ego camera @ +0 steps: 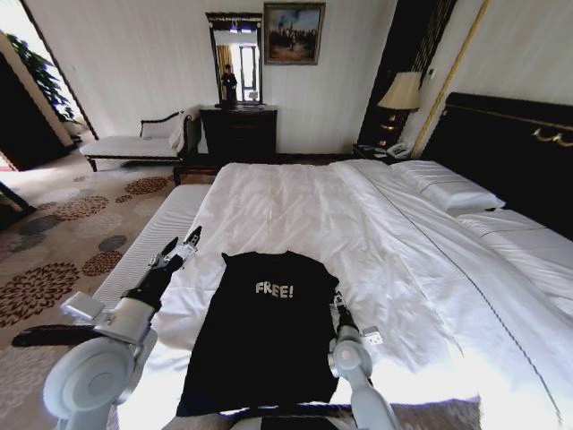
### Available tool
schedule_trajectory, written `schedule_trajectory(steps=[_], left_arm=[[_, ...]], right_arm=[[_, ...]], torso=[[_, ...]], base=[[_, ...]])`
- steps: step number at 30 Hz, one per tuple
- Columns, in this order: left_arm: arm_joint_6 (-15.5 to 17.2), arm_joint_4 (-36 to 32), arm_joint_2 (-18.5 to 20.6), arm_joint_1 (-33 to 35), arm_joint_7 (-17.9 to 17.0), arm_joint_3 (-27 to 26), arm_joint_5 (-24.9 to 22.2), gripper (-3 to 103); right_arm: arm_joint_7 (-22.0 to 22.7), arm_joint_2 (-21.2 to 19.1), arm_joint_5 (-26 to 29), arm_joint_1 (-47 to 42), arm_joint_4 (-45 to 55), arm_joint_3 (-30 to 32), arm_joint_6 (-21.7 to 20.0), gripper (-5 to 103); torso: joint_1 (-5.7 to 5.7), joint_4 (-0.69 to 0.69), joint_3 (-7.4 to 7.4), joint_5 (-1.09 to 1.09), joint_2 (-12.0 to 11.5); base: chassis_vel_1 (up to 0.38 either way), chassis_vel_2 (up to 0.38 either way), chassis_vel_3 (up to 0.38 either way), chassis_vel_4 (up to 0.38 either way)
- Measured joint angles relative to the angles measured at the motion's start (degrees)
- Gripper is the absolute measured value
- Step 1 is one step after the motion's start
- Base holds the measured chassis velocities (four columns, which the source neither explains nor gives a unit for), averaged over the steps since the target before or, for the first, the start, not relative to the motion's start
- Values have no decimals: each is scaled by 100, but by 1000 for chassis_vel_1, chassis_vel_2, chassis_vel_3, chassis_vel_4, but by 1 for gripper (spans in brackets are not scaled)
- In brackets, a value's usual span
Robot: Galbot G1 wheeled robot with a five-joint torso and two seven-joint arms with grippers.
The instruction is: Fold the clothes on the bed.
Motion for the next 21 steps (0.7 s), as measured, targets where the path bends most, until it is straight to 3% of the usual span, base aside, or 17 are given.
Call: schedule_trajectory(steps=[9,17,21], left_arm=[[-1,0,28,3,0,-40,-1,100],[-1,0,34,8,0,-43,-1,100],[-1,0,29,3,-2,-26,4,100]], right_arm=[[-32,27,952,309,-159,-71,-137,100],[-271,-55,1170,522,-352,0,-150,102],[-359,-80,1180,556,-386,45,-150,89]], torso=[[0,0,0,0,0],[0,0,0,0,0],[0,0,0,0,0]], base=[[0,0,0,0],[0,0,0,0],[0,0,0,0]])
